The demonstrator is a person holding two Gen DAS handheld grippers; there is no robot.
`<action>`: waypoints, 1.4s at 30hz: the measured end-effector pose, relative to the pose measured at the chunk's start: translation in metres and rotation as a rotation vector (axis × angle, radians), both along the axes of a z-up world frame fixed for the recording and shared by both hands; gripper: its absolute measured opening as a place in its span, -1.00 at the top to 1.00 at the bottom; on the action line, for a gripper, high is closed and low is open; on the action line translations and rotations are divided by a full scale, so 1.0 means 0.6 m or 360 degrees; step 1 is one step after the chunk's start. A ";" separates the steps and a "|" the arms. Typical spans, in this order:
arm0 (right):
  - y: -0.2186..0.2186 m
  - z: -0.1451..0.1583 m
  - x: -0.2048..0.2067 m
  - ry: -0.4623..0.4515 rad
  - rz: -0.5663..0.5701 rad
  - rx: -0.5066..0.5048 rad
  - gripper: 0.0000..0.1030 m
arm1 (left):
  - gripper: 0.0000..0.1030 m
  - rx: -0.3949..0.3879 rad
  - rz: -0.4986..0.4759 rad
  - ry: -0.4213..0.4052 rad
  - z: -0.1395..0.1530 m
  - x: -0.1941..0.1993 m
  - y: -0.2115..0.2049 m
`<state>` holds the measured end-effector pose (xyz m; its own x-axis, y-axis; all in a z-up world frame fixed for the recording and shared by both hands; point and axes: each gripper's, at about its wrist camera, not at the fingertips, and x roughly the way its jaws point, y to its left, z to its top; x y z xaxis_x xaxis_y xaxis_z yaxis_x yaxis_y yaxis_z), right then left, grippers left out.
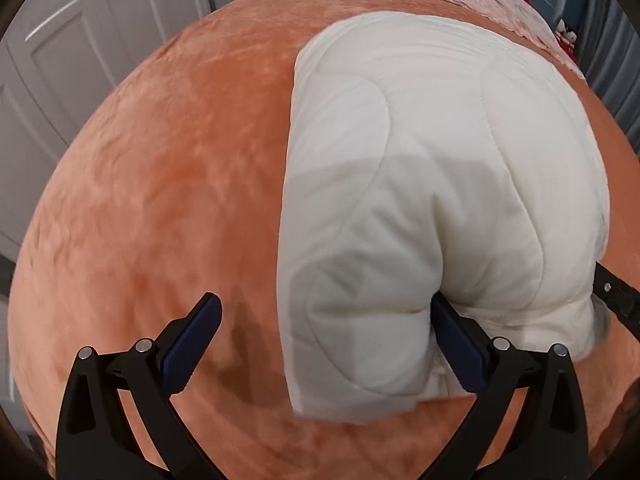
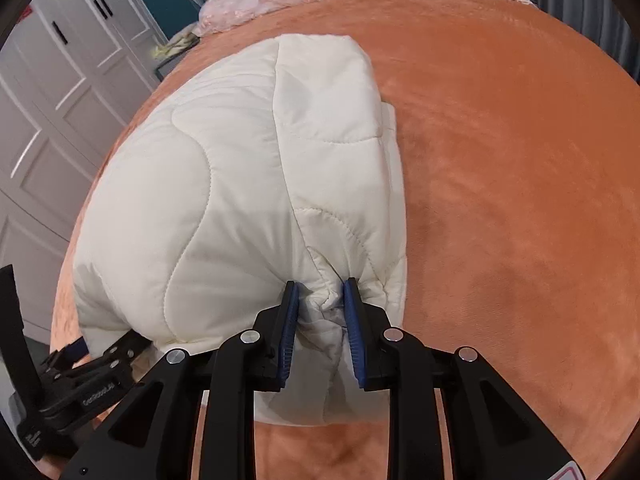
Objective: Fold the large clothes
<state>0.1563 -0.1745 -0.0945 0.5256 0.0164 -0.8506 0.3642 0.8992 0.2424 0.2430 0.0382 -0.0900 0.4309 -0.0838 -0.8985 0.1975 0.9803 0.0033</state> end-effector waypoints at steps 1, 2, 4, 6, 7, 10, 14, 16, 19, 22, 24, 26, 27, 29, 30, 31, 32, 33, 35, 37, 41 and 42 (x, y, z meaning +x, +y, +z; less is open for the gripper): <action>0.005 0.000 0.006 0.0012 0.0021 -0.0040 0.57 | -0.91 -0.0007 0.0005 0.0019 -0.002 0.010 0.001; 0.012 0.000 0.011 0.0018 0.0048 -0.0090 0.57 | -0.91 -0.0014 0.0009 0.0032 -0.004 0.016 0.003; 0.019 -0.001 0.010 0.0008 0.0092 -0.0153 0.57 | -0.91 -0.0003 0.0006 0.0037 -0.004 0.012 0.005; 0.024 0.001 0.003 -0.0007 0.0146 -0.0210 0.57 | -0.91 0.0020 0.0015 0.0063 0.008 -0.002 0.010; 0.025 0.004 -0.001 -0.0007 0.0180 -0.0244 0.57 | -0.91 0.0026 0.0020 0.0064 0.016 -0.010 0.011; 0.026 0.024 -0.020 0.0013 0.0218 -0.0318 0.57 | -0.88 0.0072 0.0010 -0.0036 0.066 -0.051 0.014; 0.039 0.075 -0.063 -0.0028 0.0168 -0.0270 0.53 | -0.89 0.0048 0.0046 -0.0129 0.113 -0.070 0.024; 0.053 0.082 -0.075 -0.0033 0.0202 -0.0301 0.51 | -0.89 0.0032 0.0081 -0.0140 0.124 -0.063 0.026; 0.056 0.048 -0.081 0.0065 0.0227 -0.0389 0.50 | -0.89 0.0083 0.0102 -0.0113 0.108 -0.047 0.022; 0.031 0.014 -0.086 0.0120 0.0172 -0.0287 0.47 | -0.88 0.0143 0.0109 -0.0028 0.072 -0.039 0.016; 0.016 0.002 -0.094 0.0124 0.0131 -0.0168 0.42 | -0.89 0.0134 0.0110 0.0013 0.057 -0.052 0.017; 0.006 -0.004 -0.095 0.0120 0.0110 -0.0118 0.32 | -0.91 0.0129 0.0112 0.0049 0.038 -0.058 0.020; 0.004 -0.005 -0.096 0.0121 0.0104 -0.0108 0.29 | -0.91 0.0129 0.0109 0.0059 0.033 -0.061 0.020; 0.001 -0.004 -0.098 0.0123 0.0095 -0.0101 0.26 | -0.91 0.0138 0.0102 0.0060 0.029 -0.068 0.019; 0.003 0.000 -0.101 0.0124 0.0092 -0.0111 0.26 | -0.90 0.0143 0.0100 0.0060 0.029 -0.071 0.017; 0.007 0.004 -0.104 0.0119 0.0090 -0.0126 0.25 | -0.88 0.0142 0.0094 0.0055 0.032 -0.076 0.016; 0.012 0.011 -0.110 0.0111 0.0094 -0.0153 0.25 | -0.88 0.0143 0.0090 0.0047 0.035 -0.081 0.015; 0.016 0.014 -0.121 0.0107 0.0099 -0.0175 0.24 | -0.88 0.0145 0.0087 0.0042 0.039 -0.084 0.013; 0.025 0.023 -0.135 0.0096 0.0110 -0.0219 0.18 | -0.88 0.0138 0.0075 0.0016 0.050 -0.097 0.009; 0.036 0.036 -0.156 0.0062 0.0122 -0.0259 0.16 | -0.89 0.0133 0.0061 -0.0017 0.062 -0.111 0.006; 0.051 0.056 -0.194 -0.0030 0.0119 -0.0285 -0.14 | -0.89 0.0137 0.0041 -0.0082 0.082 -0.135 -0.004; 0.057 0.061 -0.204 -0.0065 0.0114 -0.0301 -0.19 | -0.89 0.0141 0.0037 -0.0098 0.085 -0.143 -0.007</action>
<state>0.0341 -0.1405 -0.0581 0.5628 -0.1030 -0.8202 0.2908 0.9535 0.0797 0.1572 0.0343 -0.0388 0.4862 0.0057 -0.8738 0.1715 0.9799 0.1018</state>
